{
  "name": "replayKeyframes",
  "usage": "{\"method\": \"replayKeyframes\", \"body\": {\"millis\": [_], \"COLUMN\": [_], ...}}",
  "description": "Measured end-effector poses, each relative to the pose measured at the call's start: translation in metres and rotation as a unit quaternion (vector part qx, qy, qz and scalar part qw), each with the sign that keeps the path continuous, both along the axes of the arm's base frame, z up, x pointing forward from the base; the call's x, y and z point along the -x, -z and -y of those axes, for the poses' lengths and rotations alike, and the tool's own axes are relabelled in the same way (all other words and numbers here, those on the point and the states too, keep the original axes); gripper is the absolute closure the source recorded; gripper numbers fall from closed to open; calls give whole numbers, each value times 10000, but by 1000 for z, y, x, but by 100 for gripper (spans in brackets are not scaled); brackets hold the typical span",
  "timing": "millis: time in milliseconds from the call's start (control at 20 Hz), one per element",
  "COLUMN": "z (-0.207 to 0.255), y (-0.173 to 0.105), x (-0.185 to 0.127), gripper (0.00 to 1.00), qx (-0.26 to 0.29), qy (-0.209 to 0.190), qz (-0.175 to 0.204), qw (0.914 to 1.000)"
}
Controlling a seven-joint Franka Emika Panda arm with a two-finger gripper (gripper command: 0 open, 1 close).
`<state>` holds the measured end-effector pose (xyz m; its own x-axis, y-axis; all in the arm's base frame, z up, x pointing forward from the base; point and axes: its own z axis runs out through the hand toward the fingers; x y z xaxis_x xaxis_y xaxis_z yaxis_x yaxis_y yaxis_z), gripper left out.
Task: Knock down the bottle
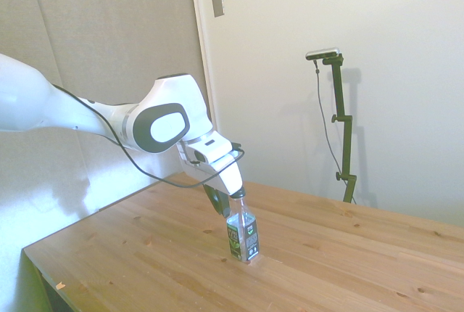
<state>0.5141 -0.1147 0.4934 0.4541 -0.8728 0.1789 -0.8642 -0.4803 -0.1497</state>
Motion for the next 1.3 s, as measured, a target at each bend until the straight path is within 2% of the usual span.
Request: {"method": "replayKeyframes", "body": {"millis": [350, 850, 1150, 1300], "z": [-6, 15, 54, 60], "y": [-14, 8, 28, 32], "x": [-35, -117, -134, -139], "gripper": [100, 100, 100, 100], "qx": [35, 192, 296, 320], "qy": [175, 701, 995, 1033], "qz": [41, 62, 0, 108], "qw": [9998, 9973, 9946, 9941]}}
